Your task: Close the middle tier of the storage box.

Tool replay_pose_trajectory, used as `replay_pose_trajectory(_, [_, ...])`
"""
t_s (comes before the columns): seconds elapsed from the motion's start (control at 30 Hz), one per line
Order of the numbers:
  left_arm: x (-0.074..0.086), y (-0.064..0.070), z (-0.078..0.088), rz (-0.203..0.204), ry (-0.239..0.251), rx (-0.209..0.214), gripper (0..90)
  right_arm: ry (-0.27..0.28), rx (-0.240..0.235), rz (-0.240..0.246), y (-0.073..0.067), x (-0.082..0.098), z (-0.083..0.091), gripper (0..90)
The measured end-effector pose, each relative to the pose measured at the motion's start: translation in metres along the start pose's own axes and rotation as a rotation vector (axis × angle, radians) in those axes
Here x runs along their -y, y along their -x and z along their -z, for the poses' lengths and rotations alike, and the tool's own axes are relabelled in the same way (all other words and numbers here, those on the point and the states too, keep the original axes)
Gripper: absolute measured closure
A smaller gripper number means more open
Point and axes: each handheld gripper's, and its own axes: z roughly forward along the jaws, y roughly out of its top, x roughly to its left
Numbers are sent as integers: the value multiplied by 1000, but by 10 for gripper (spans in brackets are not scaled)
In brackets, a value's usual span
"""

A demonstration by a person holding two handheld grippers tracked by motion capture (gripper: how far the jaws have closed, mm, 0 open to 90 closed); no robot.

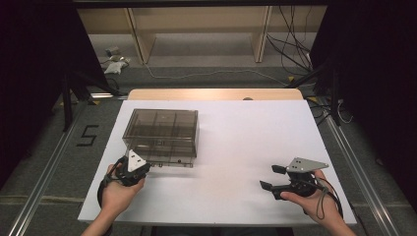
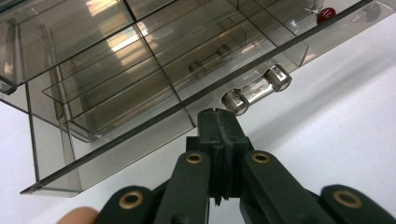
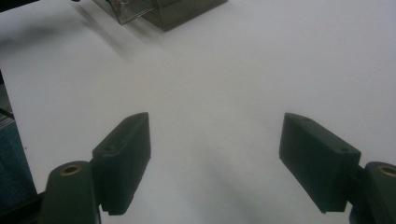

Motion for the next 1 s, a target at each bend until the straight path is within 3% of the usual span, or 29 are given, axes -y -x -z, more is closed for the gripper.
replay_pose_trajectory(1.0, [-5, -7, -7, 21, 5, 15, 900, -2, 0, -4, 0, 0, 0, 258])
